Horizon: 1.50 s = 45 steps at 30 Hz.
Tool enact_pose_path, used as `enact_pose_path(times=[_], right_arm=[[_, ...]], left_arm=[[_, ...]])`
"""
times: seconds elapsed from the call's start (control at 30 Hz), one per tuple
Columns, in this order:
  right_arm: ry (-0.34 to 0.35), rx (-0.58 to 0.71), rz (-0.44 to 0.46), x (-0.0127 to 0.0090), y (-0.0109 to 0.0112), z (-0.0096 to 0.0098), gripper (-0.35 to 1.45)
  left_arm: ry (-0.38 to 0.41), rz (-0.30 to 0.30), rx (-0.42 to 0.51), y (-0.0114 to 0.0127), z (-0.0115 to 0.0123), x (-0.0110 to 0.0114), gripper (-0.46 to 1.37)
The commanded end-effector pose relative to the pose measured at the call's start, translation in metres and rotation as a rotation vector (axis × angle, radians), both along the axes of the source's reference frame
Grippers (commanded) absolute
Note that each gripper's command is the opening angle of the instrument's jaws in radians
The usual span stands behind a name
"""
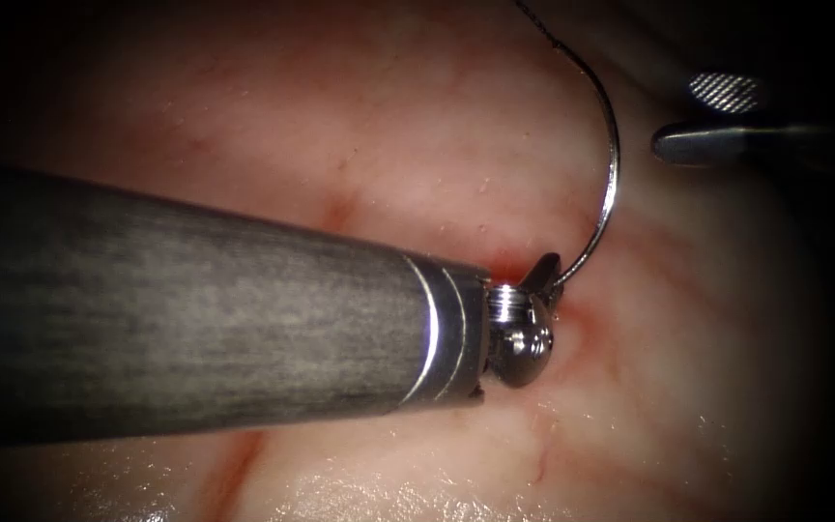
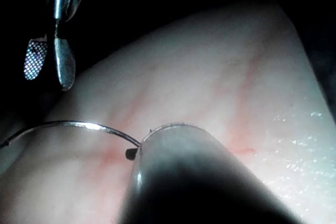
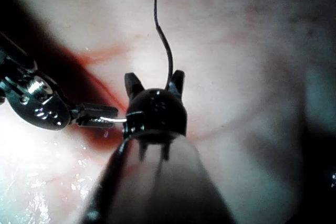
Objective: Wound Closure
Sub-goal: Hand over the needle to the right gripper
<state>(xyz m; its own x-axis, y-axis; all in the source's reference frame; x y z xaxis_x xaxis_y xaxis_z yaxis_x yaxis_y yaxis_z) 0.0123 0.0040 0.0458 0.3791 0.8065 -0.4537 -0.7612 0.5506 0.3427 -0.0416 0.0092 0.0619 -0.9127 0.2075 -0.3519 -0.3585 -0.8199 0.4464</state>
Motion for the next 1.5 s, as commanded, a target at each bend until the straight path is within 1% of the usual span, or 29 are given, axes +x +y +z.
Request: enact_pose_path(times=[0.03, 0.17, 0.3, 0.37, 0.53, 0.63, 0.77, 0.83, 1.07, 1.27, 1.5], right_arm=[[-0.040, -0.026, -0.011, 0.0002, 0.0000, 0.0002, 1.06], [-0.107, -0.050, 0.006, 0.0007, -0.0004, 0.0009, 1.05], [-0.144, -0.043, 0.020, 0.0010, -0.0006, 0.0014, 1.05], [-0.161, -0.045, 0.037, 0.0012, -0.0008, 0.0017, 1.08], [-0.145, -0.043, 0.046, 0.0022, -0.0013, 0.0025, 1.04], [-0.147, -0.045, 0.050, 0.0026, -0.0013, 0.0029, 1.04], [-0.151, -0.047, 0.053, 0.0032, -0.0014, 0.0034, 1.07], [-0.150, -0.049, 0.053, 0.0034, -0.0015, 0.0035, 1.05], [-0.151, -0.052, 0.054, 0.0035, -0.0016, 0.0039, 0.90], [-0.152, -0.052, 0.056, 0.0036, -0.0014, 0.0040, 0.95], [-0.151, -0.055, 0.057, 0.0036, -0.0014, 0.0040, 0.95]], left_arm=[[0.033, 0.002, 0.002, -0.0002, -0.0003, -0.0002, -0.35], [0.091, 0.002, -0.009, -0.0005, -0.0008, -0.0003, -0.35], [0.109, -0.008, -0.011, -0.0006, -0.0014, -0.0004, -0.35], [0.116, 0.000, -0.017, -0.0006, -0.0018, -0.0005, -0.35], [0.127, 0.008, -0.045, -0.0008, -0.0026, -0.0009, -0.35], [0.128, 0.006, -0.043, -0.0009, -0.0030, -0.0010, -0.35], [0.127, 0.003, -0.044, -0.0009, -0.0033, -0.0010, -0.35], [0.128, 0.003, -0.044, -0.0009, -0.0033, -0.0011, -0.35], [0.128, 0.002, -0.043, -0.0010, -0.0035, -0.0011, -0.35], [0.127, 0.000, -0.044, -0.0010, -0.0036, -0.0012, -0.35], [0.127, 0.000, -0.044, -0.0010, -0.0037, -0.0012, -0.35]])
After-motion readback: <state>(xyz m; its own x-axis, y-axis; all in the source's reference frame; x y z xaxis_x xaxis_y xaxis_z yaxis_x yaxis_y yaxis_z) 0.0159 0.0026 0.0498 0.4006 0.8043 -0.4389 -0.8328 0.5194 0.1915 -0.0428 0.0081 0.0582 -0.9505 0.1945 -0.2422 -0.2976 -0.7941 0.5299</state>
